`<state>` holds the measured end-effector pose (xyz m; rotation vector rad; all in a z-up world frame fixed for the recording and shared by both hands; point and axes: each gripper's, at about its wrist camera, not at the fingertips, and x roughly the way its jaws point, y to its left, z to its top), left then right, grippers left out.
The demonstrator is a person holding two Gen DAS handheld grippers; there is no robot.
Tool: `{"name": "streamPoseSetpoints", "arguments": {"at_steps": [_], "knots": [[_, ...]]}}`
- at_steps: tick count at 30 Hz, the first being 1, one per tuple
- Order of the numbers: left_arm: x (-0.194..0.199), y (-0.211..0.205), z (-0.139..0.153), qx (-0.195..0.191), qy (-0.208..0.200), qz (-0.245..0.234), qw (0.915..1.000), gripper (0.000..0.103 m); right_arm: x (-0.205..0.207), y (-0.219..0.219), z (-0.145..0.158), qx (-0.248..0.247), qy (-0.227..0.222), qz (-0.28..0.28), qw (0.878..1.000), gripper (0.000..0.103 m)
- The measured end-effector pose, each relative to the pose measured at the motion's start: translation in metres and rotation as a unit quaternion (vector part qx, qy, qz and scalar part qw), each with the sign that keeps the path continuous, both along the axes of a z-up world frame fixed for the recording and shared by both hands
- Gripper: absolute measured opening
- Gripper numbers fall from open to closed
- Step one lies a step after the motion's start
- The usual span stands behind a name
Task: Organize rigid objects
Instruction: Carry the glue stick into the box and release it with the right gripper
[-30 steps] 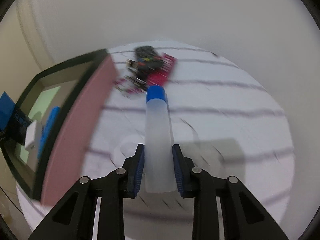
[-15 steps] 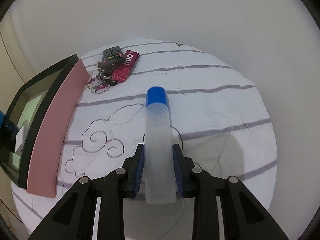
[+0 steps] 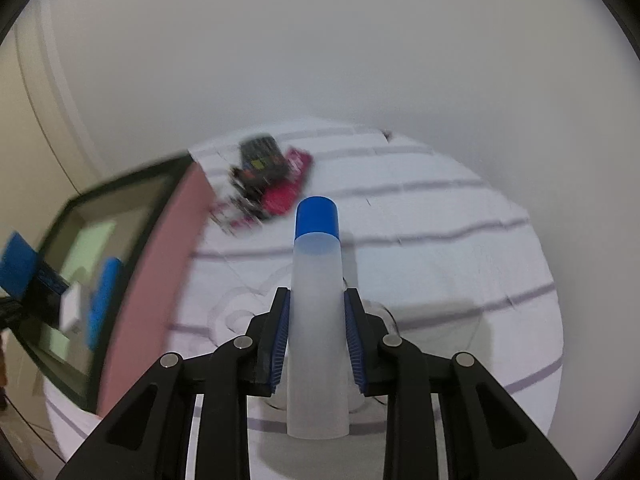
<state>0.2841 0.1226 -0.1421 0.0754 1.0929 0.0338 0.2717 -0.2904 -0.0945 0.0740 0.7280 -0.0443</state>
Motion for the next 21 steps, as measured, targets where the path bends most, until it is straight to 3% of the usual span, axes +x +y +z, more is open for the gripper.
{"name": "streamPoseSetpoints", "arguments": {"at_steps": [11,17,21], "knots": [[0.0,0.0,0.0,0.0,0.0,0.0,1.0,0.006,0.01,0.069,0.062,0.0,-0.061,0.077,0.995,0.027],[0.0,0.0,0.0,0.0,0.001,0.001,1.0,0.006,0.027,0.109,0.067,0.001,-0.058,0.115,0.992,0.027],[0.0,-0.001,0.0,0.0,0.0,0.0,1.0,0.006,0.046,0.127,0.057,0.012,-0.032,0.136,0.99,0.027]]}}
